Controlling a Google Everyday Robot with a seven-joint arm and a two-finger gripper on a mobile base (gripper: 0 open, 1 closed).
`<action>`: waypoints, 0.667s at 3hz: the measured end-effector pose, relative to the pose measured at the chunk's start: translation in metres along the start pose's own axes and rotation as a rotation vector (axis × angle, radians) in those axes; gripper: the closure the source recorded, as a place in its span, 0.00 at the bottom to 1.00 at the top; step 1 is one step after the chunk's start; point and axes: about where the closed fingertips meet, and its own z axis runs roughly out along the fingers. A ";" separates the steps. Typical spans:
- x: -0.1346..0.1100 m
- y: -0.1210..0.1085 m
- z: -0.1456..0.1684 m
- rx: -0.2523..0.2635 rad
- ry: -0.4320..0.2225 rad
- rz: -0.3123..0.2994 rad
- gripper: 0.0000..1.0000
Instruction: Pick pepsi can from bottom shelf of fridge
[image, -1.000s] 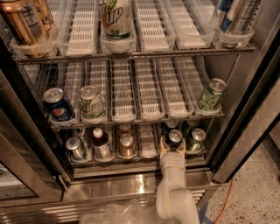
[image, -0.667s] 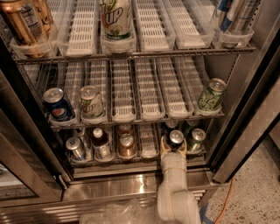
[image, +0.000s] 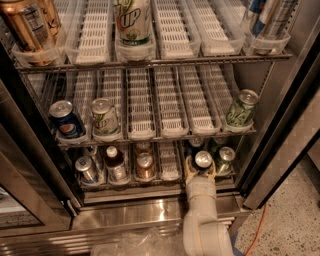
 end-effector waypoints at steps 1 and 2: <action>-0.006 -0.004 -0.016 -0.022 0.019 -0.013 1.00; -0.013 -0.009 -0.027 -0.040 0.027 -0.014 1.00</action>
Offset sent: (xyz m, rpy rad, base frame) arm -0.0427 -0.0124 0.0246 -0.0164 0.0292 0.0632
